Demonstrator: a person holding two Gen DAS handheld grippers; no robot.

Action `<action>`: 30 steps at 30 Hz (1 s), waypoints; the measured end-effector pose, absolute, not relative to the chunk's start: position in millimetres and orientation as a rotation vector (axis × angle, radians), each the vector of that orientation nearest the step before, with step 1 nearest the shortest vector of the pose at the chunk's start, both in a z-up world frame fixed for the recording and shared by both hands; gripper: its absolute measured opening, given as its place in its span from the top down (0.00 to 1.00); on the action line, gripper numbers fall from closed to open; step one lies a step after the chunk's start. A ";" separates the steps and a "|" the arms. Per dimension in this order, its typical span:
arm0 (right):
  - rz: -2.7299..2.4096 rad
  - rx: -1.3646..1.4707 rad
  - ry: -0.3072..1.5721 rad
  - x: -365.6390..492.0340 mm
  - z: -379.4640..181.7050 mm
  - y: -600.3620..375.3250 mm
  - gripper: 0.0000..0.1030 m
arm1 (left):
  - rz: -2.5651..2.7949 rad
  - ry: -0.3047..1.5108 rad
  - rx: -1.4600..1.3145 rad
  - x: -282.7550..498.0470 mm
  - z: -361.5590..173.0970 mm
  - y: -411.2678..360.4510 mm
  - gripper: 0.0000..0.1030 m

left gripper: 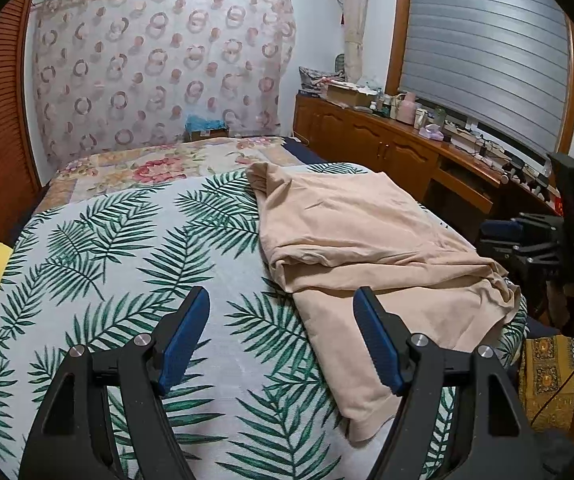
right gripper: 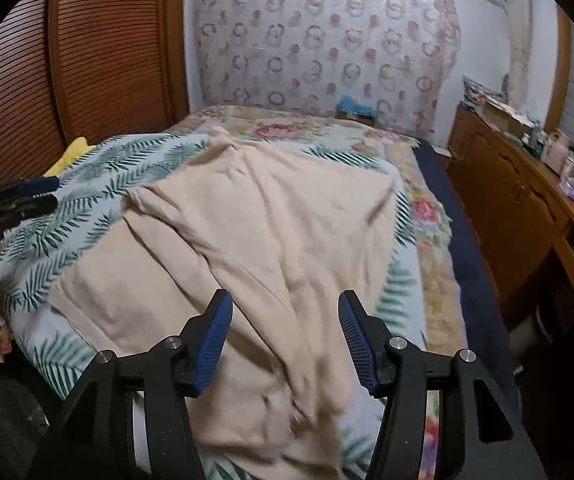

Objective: Fold small clothes
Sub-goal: 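Grasp the folded shirt edge with the right gripper and fold it over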

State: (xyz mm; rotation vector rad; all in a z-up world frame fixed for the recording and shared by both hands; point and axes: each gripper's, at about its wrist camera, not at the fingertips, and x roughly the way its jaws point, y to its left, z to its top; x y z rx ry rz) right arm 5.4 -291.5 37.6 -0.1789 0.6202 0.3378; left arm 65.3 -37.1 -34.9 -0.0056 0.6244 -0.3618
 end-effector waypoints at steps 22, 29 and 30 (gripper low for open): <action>0.655 -0.285 0.718 115.9 24.7 -155.0 0.44 | -0.269 0.616 -0.043 64.4 -35.3 8.7 0.27; 0.693 -0.346 0.783 138.2 2.1 -107.0 0.44 | -0.274 0.620 -0.046 63.4 -37.8 10.6 0.27; 0.685 -0.361 0.791 141.0 -1.5 -103.7 0.44 | -0.275 0.621 -0.046 62.6 -37.9 10.0 0.27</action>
